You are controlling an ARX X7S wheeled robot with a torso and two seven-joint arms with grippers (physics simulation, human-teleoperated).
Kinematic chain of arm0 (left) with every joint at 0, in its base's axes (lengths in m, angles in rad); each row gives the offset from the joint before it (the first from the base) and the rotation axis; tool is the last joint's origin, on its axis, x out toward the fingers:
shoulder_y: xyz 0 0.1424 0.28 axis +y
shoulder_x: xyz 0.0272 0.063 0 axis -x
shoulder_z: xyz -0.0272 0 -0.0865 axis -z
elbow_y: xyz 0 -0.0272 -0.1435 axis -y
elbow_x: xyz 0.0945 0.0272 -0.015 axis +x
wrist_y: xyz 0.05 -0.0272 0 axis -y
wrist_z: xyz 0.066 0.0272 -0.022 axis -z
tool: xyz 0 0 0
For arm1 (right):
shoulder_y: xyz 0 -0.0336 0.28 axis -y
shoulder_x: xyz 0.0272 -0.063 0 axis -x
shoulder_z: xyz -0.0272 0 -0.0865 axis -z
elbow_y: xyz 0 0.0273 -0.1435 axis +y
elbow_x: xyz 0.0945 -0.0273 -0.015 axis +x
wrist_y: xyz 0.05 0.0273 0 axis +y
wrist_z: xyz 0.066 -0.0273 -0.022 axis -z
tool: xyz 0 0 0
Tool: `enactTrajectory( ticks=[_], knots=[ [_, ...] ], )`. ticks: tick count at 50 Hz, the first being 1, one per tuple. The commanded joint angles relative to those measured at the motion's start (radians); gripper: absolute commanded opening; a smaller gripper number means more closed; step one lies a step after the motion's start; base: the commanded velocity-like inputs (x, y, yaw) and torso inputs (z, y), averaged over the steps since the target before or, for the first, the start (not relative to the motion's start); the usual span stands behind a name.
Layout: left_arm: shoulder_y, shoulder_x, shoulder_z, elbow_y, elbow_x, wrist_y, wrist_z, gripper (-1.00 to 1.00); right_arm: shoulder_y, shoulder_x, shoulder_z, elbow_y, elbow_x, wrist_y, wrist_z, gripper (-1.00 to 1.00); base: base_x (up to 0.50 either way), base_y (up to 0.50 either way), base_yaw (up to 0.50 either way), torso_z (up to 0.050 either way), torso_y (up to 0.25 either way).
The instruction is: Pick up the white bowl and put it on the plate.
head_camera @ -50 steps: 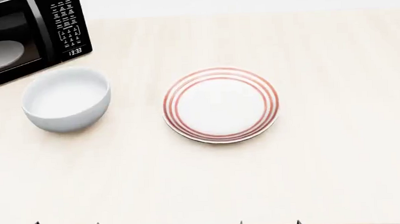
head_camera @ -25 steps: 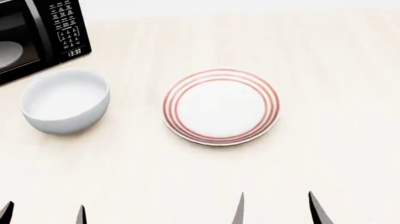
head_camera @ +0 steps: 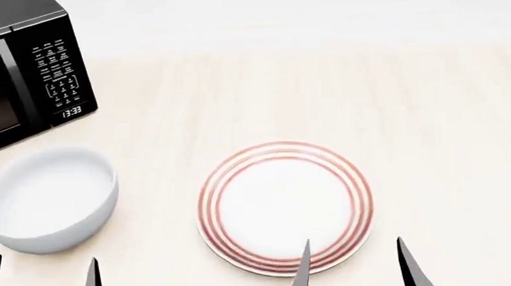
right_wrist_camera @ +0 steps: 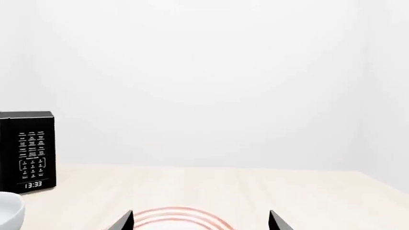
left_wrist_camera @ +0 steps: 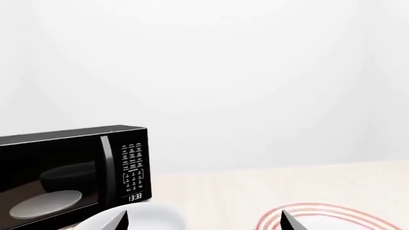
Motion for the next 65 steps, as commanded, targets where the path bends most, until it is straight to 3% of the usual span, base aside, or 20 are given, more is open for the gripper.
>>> enactTrajectory(
  ticks=[1,11,19,27,30,32,34,37,40,44,46,54,65],
  knots=[
    [-0.004,0.011,-0.016,-0.007,0.024,-0.002,-0.001,1.0,0.001,-0.007,0.011,0.004,-0.02,-0.005,-0.005,1.0,0.5,0.0,0.0,0.0,0.0],
    [-0.007,0.002,-0.011,0.0,0.027,-0.017,-0.018,1.0,0.005,0.002,0.0,0.01,-0.019,-0.002,0.008,1.0,0.42,0.0,0.0,0.0,0.0],
    [-0.008,-0.015,-0.031,0.112,0.029,-0.138,-0.04,1.0,0.007,0.009,-0.01,0.022,-0.021,-0.003,0.018,1.0,0.0,0.0,0.0,0.0,0.0],
    [-0.062,-0.073,-0.069,0.391,0.029,-0.491,-0.017,1.0,0.007,0.016,-0.019,0.025,-0.014,-0.005,0.022,1.0,0.0,0.0,0.0,0.0,0.0],
    [-0.173,-0.134,-0.097,0.539,0.015,-0.713,0.026,1.0,0.005,0.018,-0.022,0.029,-0.009,-0.008,0.022,1.0,0.0,0.0,0.0,0.0,0.0],
    [-0.226,-0.159,-0.108,0.588,0.006,-0.779,0.046,1.0,0.006,0.019,-0.026,0.031,-0.009,-0.008,0.024,1.0,0.0,0.0,0.0,0.0,0.0],
    [-0.349,-0.188,-0.172,0.634,-0.08,-0.947,0.082,1.0,0.006,0.019,-0.039,0.034,-0.014,-0.01,0.022,1.0,0.0,0.0,0.0,0.0,0.0],
    [-0.471,-0.298,-0.239,0.634,-0.311,-1.076,-0.019,1.0,0.007,0.022,-0.039,0.039,-0.007,-0.013,0.022,1.0,0.0,0.0,0.0,0.0,0.0],
    [-0.589,-0.308,-0.345,0.621,-0.477,-1.26,-0.027,1.0,0.009,0.025,-0.035,0.036,0.0,-0.01,0.026,1.0,0.0,0.0,0.0,0.0,0.0],
    [-0.712,-0.325,-0.379,0.534,-0.527,-1.369,-0.006,1.0,0.009,0.027,-0.038,0.035,0.0,-0.01,0.03,1.0,0.0,0.0,0.0,0.0,0.0],
    [-0.768,-0.361,-0.344,0.468,-0.508,-1.363,-0.002,1.0,0.01,0.028,-0.04,0.037,-0.001,-0.01,0.033,1.0,0.0,0.0,0.0,0.0,0.0],
    [-0.98,-0.349,-0.393,0.23,-0.566,-1.527,0.032,1.0,0.009,0.034,-0.042,0.028,0.002,-0.005,0.042,1.0,0.0,0.0,0.0,0.0,0.0],
    [-0.999,-0.365,-0.394,-0.028,-0.533,-1.464,0.057,1.0,0.011,0.042,-0.046,0.027,0.01,-0.006,0.05,1.0,0.0,0.0,0.0,0.0,0.0]
  ],
)
